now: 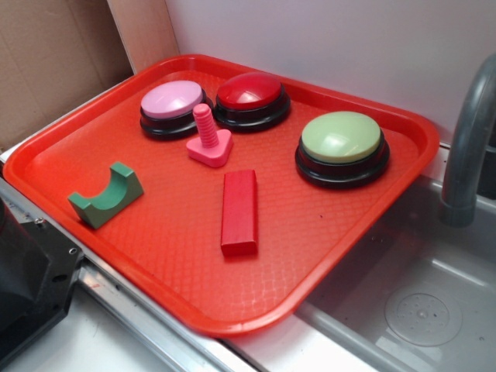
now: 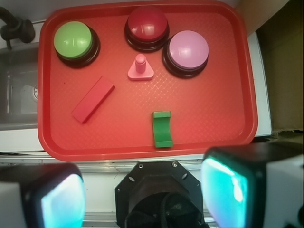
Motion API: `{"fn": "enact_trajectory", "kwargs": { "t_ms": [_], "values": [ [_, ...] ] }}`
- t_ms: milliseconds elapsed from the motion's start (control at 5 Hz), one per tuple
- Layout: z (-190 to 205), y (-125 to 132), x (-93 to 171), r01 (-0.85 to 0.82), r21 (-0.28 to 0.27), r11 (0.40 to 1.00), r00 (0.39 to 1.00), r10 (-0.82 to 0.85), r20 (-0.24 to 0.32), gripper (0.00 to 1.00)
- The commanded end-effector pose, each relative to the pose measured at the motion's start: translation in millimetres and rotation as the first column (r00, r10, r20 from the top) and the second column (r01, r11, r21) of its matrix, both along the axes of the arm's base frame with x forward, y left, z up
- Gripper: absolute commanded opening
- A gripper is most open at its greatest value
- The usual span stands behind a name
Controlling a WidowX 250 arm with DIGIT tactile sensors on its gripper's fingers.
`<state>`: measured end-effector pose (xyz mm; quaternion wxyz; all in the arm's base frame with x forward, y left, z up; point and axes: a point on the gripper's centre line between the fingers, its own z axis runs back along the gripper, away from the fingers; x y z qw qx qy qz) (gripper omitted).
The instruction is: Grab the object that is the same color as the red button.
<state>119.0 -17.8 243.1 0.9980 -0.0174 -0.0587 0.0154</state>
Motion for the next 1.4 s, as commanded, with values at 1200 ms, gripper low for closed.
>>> {"fn": "enact_trajectory", "kwargs": {
  "t_ms": [1200],
  "values": [
    [-199.5, -92.3, 74.7, -0.248, -0.117, 0.962, 0.96, 0.228, -0.161, 1.0]
  ]
}}
